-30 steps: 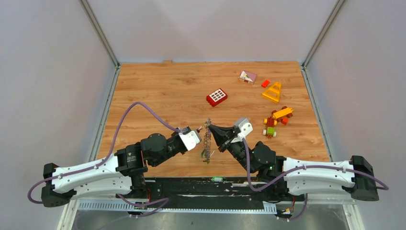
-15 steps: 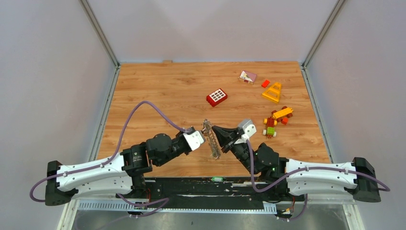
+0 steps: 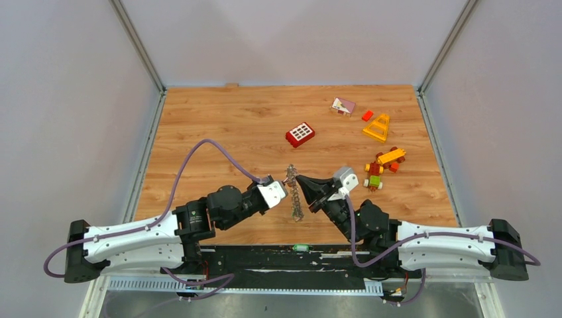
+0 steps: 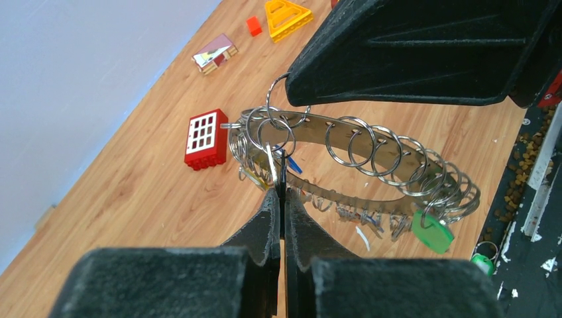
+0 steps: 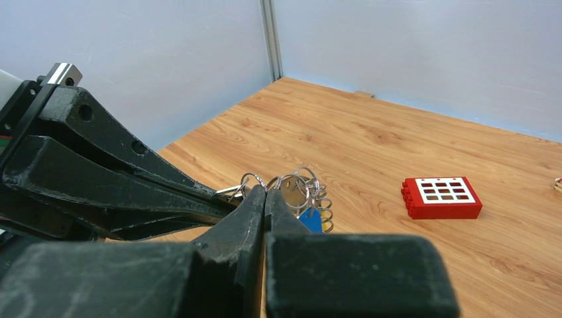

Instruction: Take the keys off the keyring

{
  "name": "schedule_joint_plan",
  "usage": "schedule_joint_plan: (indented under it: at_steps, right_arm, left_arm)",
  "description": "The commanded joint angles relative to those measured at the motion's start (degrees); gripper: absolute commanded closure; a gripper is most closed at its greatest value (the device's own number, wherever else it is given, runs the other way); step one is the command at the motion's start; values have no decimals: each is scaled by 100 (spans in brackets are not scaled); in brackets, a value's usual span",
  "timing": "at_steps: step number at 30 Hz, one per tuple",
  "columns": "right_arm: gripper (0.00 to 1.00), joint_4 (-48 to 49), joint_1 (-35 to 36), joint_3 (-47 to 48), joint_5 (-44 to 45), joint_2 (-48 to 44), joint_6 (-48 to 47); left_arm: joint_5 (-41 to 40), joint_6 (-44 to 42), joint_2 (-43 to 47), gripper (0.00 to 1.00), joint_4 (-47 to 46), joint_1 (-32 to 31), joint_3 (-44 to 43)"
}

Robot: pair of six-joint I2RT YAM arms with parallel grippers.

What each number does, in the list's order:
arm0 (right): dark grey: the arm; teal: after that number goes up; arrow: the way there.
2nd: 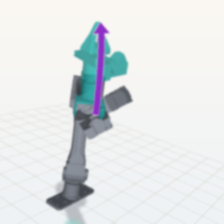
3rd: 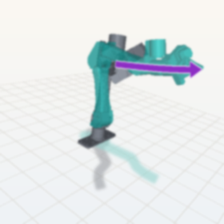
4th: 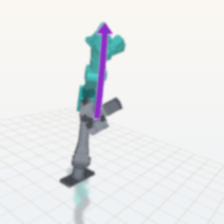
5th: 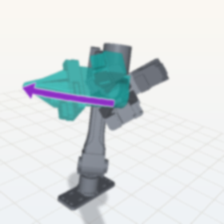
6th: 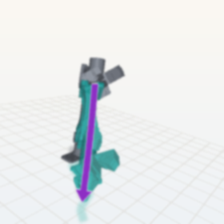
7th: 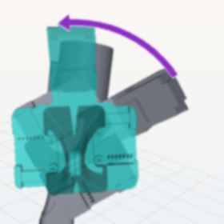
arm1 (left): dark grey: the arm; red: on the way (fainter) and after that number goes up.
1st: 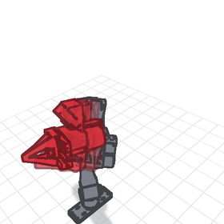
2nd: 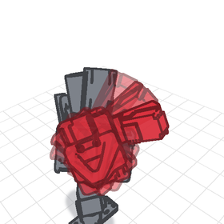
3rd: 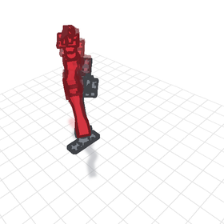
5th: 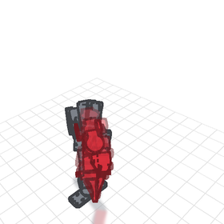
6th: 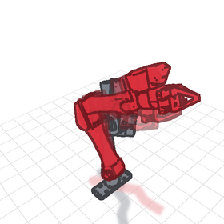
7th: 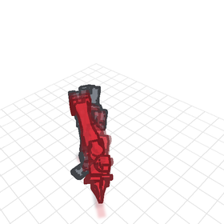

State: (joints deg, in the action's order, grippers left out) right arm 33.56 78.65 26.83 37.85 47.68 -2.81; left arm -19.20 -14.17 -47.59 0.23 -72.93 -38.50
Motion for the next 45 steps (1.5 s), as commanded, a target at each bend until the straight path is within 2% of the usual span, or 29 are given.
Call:
schedule_joint_plan:
  at_steps: [1, 24, 29, 34, 38, 41, 45]
  right_arm:
    - [100, 1229, -68, 24, 116, -309, 144]
    - [100, 2115, -61, -94, -172, -57, 111]
    - [100, 1678, -69, -54, -190, -193, -28]
    - [100, 339, -66, 80, -193, -497, -193]
    - [89, -254, -68, 49, -281, -673, -166]
    - [76, -340, -72, -16, -541, -688, -128]
    - [66, -416, -69, 42, -941, -532, -38]
  left_arm:
    - [51, 182, -99, 100, 102, 15, 119]
    - [372, 361, -322, 100, -175, 15, 160]
    - [296, 88, -196, 100, -51, 15, 103]
    - [308, -532, 96, 100, 511, 13, -100]
    - [405, -806, 226, 100, 832, 15, -377]
    - [435, -959, 228, 100, 1144, 15, -617]
    - [382, -1068, 212, 100, 1451, 15, -879]
